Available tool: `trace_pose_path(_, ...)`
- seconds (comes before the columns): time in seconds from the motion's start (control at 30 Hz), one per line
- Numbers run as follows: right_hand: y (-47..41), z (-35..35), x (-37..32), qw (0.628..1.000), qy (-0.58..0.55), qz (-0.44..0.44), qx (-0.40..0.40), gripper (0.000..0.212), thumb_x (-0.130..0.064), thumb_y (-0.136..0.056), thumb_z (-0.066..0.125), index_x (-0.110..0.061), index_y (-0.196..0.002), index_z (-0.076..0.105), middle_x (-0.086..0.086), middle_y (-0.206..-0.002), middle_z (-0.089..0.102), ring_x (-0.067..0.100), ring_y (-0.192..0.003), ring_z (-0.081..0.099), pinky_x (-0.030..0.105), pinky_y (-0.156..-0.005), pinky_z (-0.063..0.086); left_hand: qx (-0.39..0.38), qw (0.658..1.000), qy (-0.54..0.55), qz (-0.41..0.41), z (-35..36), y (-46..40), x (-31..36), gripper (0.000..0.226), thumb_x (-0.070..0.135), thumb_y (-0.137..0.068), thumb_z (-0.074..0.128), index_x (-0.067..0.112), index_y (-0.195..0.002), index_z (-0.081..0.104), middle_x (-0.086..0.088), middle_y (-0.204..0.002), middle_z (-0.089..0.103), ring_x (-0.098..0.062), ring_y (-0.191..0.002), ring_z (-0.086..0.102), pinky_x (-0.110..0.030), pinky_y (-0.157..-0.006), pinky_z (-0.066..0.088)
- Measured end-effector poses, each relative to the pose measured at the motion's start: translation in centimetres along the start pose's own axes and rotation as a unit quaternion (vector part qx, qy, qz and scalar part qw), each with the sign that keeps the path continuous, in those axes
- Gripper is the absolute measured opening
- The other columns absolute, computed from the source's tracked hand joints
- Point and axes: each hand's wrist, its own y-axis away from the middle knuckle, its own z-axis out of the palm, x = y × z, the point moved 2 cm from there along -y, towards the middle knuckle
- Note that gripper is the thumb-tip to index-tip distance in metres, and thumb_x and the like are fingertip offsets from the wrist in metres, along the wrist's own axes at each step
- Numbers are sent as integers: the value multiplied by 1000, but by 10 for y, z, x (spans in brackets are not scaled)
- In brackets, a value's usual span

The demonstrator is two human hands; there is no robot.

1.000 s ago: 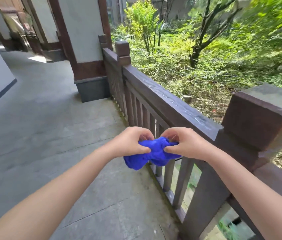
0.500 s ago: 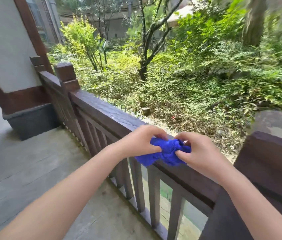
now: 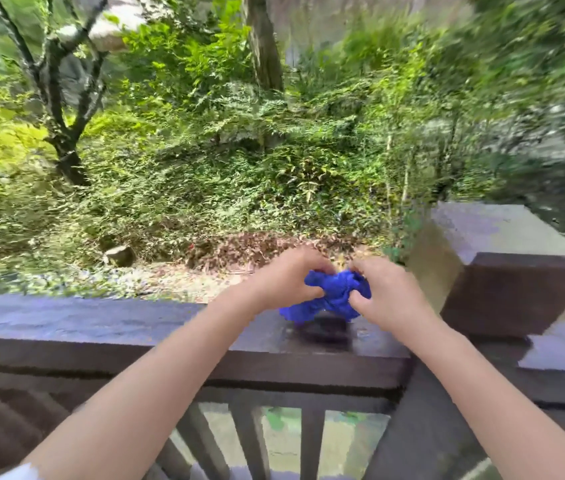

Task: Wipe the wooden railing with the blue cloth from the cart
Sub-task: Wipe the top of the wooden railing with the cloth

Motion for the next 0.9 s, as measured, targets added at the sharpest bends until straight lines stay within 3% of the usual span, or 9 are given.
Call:
trace_pose_path(0.13, 28, 29, 14, 991, 37, 105, -74, 7, -18, -74, 52, -15, -80, 48, 8, -93, 59, 32, -93, 56, 40, -71, 47, -82, 996, 37, 11, 42, 7, -9, 33, 11, -81, 63, 6, -113, 62, -12, -115, 66, -24, -106, 57, -18, -84, 34)
trace_pose_path(0.23, 36, 40, 17, 985, 65, 147, -68, 17, -21, -78, 46, -9, -82, 57, 10, -94, 61, 33, -100, 56, 37, -72, 42, -61, 991, 112, -43, 55, 17, -19, 42, 24, -91, 49, 16, -133, 46, -3, -138, 52, -15, -125, 46, -20, -99, 31)
trace_pose_path(0.3, 34, 46, 14, 989, 25, 140, -32, 32, -22, -87, 40, -9, -109, 58, 13, -124, 57, 30, -124, 45, 39, -95, 40, -11, 992, 109, -61, 60, 20, -24, 47, 27, -96, 36, 17, -142, 27, -2, -151, 33, -14, -137, 29, -26, -111, 20)
trace_pose_path(0.33, 33, 51, 10, 992, 16, 124, -32, 41, -24, -92, 35, -9, -129, 47, 11, -143, 44, 24, -137, 32, 37, -109, 30, -10, 996, 72, -59, 65, 21, -24, 49, 26, -98, 31, 16, -144, 20, -2, -154, 25, -14, -141, 21, -32, -116, 16)
trace_pose_path(0.4, 29, 66, 2, 993, 11, 91, -74, 49, -28, -97, 27, -13, -144, 24, 4, -156, 20, 14, -144, 12, 34, -118, 13, -49, 997, 5, -63, 79, 24, -24, 51, 27, -99, 26, 13, -145, 12, -4, -157, 16, -15, -144, 12, -39, -118, 12)
trace_pose_path(0.5, 31, 86, 2, 988, 44, 96, -111, 50, -28, -98, 22, -13, -145, 15, 4, -157, 13, 13, -144, 9, 32, -118, 10, -56, 991, -84, -90, 100, 29, -24, 52, 29, -98, 22, 12, -146, 11, -5, -157, 14, -15, -144, 11, -37, -118, 9)
trace_pose_path(0.7, 46, 91, 31, 986, 97, 132, -43, 50, -25, -97, 22, -11, -144, 19, 7, -155, 21, 14, -144, 14, 29, -117, 10, -1, 994, -91, -54, 126, 18, -2, 51, 33, -97, 23, 26, -146, 9, -14, -155, 20, -24, -143, 17, -39, -116, 14)
trace_pose_path(0.9, 12, 107, 11, 988, 67, 138, -17, 48, -25, -96, 30, -4, -139, 31, 12, -148, 36, 21, -141, 23, 33, -117, 13, -7, 990, -109, -94, 111, 12, -36, 49, 28, -98, 22, 14, -144, 19, -8, -155, 22, -18, -143, 18, -39, -117, 12)
